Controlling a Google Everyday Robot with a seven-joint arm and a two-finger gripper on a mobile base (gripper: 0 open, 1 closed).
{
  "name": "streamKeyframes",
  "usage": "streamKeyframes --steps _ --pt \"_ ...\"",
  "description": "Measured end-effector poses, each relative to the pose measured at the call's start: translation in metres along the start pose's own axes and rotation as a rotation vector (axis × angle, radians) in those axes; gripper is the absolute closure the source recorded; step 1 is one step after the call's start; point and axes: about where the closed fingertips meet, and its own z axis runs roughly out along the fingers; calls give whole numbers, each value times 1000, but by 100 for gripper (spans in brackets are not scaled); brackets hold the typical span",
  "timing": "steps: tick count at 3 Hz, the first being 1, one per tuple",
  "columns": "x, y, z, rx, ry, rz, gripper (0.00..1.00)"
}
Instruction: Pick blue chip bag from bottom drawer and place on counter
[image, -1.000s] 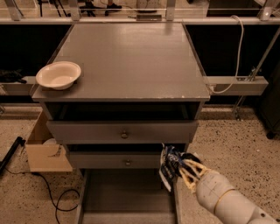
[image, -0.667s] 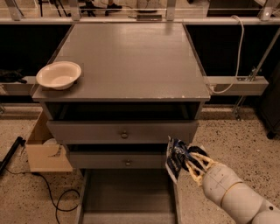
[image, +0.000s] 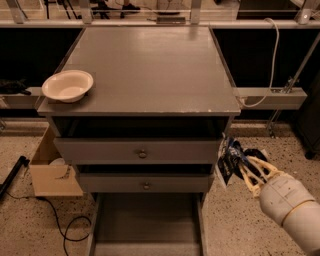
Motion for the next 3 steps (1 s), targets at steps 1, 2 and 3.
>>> streamKeyframes --steps 1,2,3 --pt "-21 -44 -17 75 -9 -21 100" --pt "-23 -44 -15 73 -14 -18 100" --pt "-28 -44 -7 66 -30 -4 100"
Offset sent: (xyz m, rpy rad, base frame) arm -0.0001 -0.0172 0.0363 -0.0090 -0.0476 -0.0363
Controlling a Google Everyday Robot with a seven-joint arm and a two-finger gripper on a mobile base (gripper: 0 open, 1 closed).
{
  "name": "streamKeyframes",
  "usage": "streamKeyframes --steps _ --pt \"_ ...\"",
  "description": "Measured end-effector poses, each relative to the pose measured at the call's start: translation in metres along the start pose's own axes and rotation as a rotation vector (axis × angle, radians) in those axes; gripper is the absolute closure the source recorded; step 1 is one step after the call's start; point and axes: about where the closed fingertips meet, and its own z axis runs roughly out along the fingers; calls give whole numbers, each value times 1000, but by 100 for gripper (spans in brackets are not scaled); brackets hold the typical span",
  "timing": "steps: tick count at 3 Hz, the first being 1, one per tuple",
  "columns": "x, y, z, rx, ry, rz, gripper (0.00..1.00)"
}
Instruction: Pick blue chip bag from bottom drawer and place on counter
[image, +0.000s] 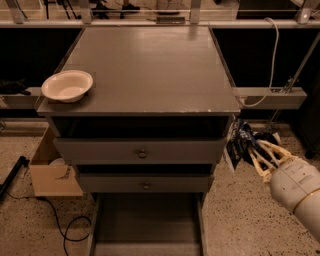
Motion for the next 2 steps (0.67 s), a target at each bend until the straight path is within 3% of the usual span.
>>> streamKeyframes --steps 1,2 --pt "-15 -13 29 -7 -17 -8 100" --pt "-43 -37 85 -37 -50 -6 100"
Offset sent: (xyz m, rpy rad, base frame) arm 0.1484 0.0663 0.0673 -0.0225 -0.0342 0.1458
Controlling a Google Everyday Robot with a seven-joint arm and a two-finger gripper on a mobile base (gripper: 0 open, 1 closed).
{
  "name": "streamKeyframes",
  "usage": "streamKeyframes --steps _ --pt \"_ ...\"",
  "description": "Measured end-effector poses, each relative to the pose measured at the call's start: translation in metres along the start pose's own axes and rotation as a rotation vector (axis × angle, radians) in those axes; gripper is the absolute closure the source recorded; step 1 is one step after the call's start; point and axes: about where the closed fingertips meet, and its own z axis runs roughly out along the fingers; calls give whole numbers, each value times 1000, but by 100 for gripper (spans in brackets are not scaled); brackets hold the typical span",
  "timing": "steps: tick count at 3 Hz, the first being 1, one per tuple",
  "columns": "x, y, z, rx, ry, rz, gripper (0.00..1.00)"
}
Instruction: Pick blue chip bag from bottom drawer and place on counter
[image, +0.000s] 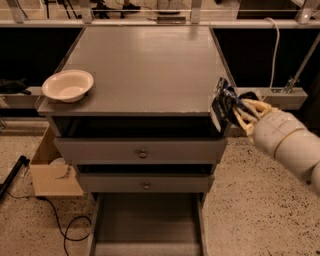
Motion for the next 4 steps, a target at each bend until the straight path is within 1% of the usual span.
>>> streamKeyframes --steps 1,2,3,4 --pt "-22 -12 45 -45 -41 46 100" --pt "-59 -8 89 -119 -108 185 100" --pt "-59 -8 89 -119 -109 185 100" --pt "-67 -2 96 -137 -124 171 100"
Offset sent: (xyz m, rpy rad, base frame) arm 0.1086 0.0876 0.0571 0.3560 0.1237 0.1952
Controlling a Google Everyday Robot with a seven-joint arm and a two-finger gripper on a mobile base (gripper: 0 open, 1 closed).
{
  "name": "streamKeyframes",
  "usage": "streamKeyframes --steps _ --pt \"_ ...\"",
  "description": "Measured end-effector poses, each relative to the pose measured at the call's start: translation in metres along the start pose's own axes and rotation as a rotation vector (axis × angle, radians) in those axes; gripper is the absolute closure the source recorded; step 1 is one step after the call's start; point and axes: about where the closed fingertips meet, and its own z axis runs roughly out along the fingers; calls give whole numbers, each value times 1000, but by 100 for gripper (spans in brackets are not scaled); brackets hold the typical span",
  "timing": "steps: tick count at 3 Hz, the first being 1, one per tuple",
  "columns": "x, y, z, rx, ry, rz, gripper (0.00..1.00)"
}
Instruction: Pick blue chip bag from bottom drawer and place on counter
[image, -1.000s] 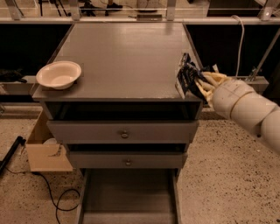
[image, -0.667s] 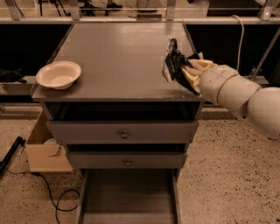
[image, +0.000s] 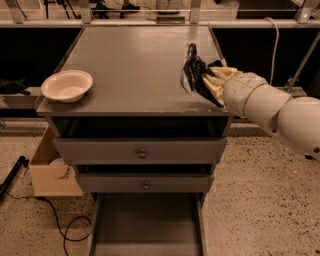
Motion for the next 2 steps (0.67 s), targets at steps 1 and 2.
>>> streamKeyframes --steps 1,2 --pt "-11 1 25 -40 -6 -19 100" --pt "-37 30 95 -159 -21 -68 100"
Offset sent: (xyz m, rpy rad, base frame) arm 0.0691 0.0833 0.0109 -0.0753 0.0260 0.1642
